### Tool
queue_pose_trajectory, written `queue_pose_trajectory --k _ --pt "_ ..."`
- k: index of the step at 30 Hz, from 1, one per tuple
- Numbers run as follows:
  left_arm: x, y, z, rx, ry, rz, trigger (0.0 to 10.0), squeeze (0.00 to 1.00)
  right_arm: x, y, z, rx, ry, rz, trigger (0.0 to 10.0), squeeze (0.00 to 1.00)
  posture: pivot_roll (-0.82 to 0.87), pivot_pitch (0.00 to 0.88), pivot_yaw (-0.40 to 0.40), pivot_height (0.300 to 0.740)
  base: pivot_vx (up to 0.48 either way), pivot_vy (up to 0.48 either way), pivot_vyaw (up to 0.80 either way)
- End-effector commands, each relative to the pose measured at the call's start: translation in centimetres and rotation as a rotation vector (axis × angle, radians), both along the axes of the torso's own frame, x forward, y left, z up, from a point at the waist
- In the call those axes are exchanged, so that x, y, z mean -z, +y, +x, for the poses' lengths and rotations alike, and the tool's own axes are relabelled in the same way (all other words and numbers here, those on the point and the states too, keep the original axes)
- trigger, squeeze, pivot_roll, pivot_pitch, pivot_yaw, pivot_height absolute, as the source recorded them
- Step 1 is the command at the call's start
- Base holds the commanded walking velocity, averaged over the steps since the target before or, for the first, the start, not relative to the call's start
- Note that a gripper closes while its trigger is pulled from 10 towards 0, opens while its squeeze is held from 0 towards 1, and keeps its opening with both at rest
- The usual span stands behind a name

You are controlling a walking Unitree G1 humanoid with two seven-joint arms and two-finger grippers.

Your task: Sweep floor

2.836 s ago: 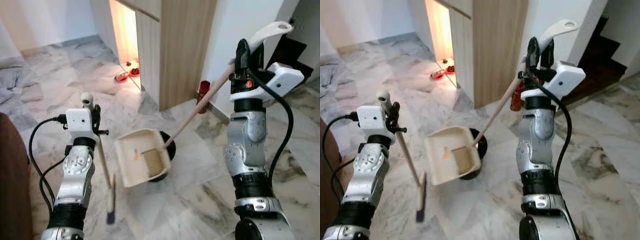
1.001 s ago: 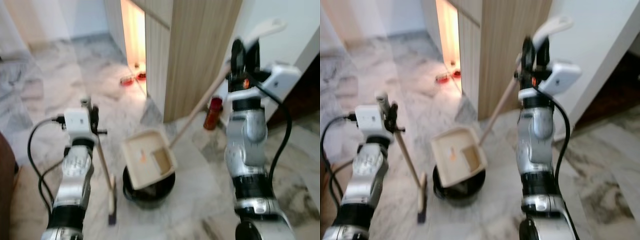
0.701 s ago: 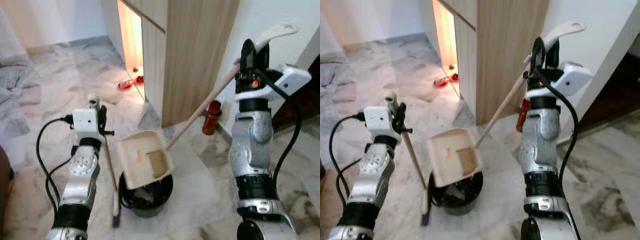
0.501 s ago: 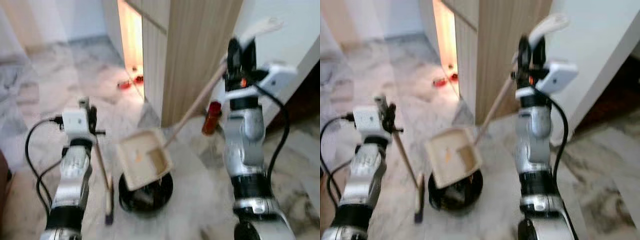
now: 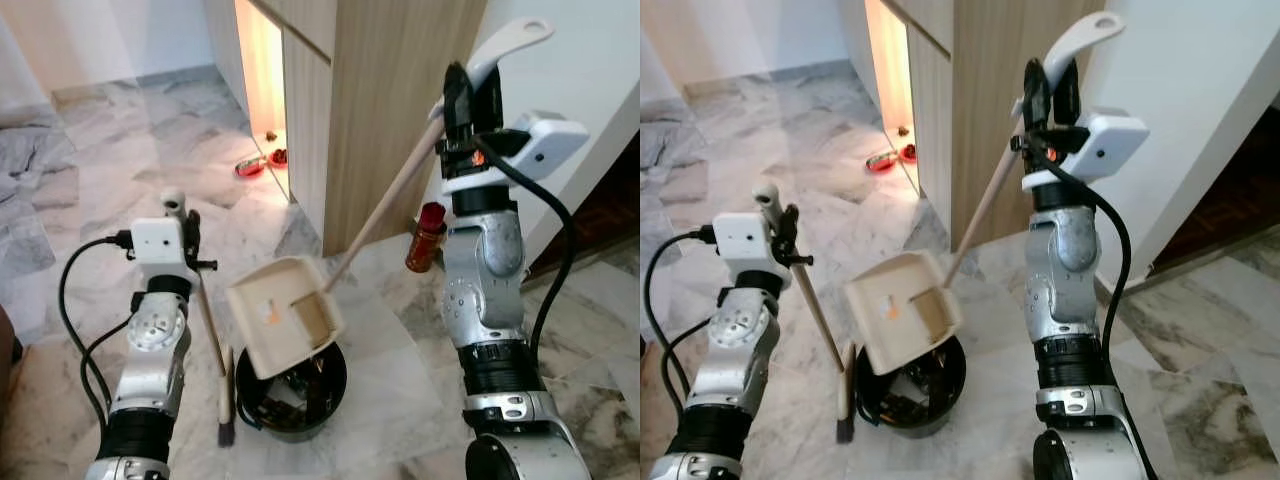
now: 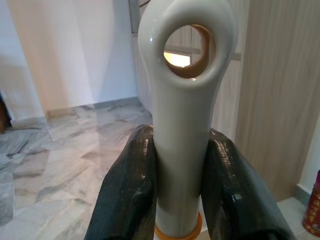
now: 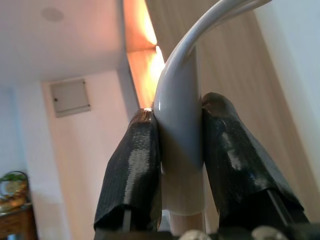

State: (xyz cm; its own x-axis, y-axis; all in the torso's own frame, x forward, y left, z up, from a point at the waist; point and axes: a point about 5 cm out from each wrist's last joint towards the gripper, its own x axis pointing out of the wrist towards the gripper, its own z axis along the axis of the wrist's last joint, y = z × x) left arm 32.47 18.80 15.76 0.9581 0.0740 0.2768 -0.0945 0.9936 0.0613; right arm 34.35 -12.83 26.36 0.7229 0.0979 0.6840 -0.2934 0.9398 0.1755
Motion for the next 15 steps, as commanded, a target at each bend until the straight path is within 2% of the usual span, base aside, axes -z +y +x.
queue_pose_trajectory --k 1,4,6,7,9,15 --pt "-1.1 0.0 0.0 0.005 -0.052 0.004 10.0 0.00 -2.1 0.5 -1.1 -0.015 -0.129 -0.018 10.0 0.00 0.09 0.034 0.007 0.740 0.000 0.000 0.00" --pt "-1.1 0.0 0.0 0.007 -0.052 0.004 10.0 0.00 -2.1 0.9 -1.3 -0.033 -0.141 -0.046 10.0 0.00 0.09 0.034 0.009 0.740 0.000 0.000 0.00" --pt "-1.1 0.0 0.0 0.010 -0.051 0.004 10.0 0.00 -2.4 1.8 -1.6 -0.043 -0.189 -0.160 10.0 0.00 0.09 0.033 0.011 0.740 0.000 0.000 0.00" --pt "-1.1 0.0 0.0 0.010 -0.051 0.004 10.0 0.00 -2.4 1.8 -1.6 -0.043 -0.189 -0.160 10.0 0.00 0.09 0.033 0.011 0.740 0.000 0.000 0.00" --pt "-1.1 0.0 0.0 0.013 -0.051 0.003 10.0 0.00 -2.8 2.8 -1.9 -0.072 -0.239 -0.230 10.0 0.00 0.09 0.033 0.011 0.740 0.000 0.000 0.00" --pt "-1.1 -0.1 0.0 0.014 -0.054 0.001 10.0 0.00 -3.1 3.7 -2.2 -0.086 -0.292 -0.308 10.0 0.00 0.09 0.033 0.010 0.740 0.000 0.000 0.00"
